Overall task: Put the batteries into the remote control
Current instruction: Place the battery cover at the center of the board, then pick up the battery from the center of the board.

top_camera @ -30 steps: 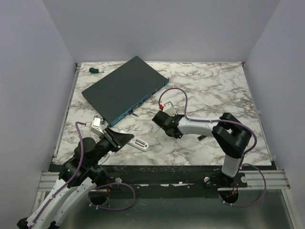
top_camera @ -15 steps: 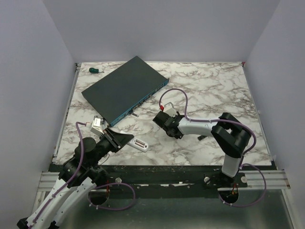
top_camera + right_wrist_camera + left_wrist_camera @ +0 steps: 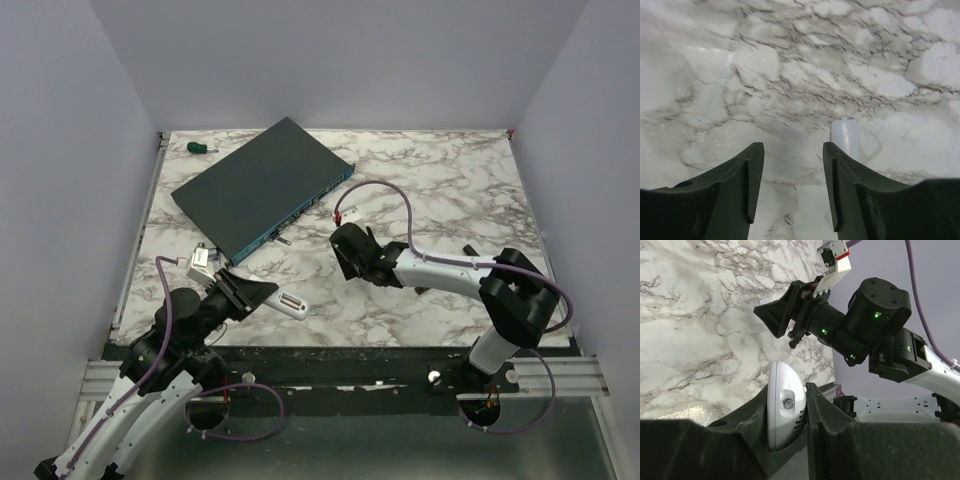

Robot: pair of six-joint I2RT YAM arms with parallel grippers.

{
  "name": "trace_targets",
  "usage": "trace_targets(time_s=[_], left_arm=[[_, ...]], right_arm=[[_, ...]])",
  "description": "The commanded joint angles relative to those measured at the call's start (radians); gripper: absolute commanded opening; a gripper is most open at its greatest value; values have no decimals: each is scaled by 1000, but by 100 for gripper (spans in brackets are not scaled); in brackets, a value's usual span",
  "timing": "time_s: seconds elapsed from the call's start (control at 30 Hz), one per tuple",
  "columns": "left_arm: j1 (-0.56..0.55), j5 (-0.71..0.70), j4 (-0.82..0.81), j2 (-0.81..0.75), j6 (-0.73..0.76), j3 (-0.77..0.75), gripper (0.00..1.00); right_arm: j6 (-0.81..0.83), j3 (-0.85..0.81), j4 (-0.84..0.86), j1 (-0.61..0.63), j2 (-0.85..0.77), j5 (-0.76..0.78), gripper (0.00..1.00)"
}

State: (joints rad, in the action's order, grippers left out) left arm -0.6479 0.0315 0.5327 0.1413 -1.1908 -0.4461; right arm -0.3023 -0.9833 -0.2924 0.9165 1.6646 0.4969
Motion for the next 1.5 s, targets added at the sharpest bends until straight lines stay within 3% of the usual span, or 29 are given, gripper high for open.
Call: trace_targets(time_s=[0.0,0.33,0.57,1.3,1.47], left_arm=[[6,-19,-6,-3,58,-98,0],[6,1,-10,38,120,-237,0],[6,7,-1,21,109,-235,0],[6,-50,62,-20,111,-267,0],[5,-58,73,-20,117,-270,0]], right_arm=[[68,15,184,-1,-20,-175,58],[164,-95,440,0,195,-389,58],[243,-198,480,-1,331,-434,58],[289,-440,422,-26,573,-530,52],[290,-467,406,-34,599,-551,46]])
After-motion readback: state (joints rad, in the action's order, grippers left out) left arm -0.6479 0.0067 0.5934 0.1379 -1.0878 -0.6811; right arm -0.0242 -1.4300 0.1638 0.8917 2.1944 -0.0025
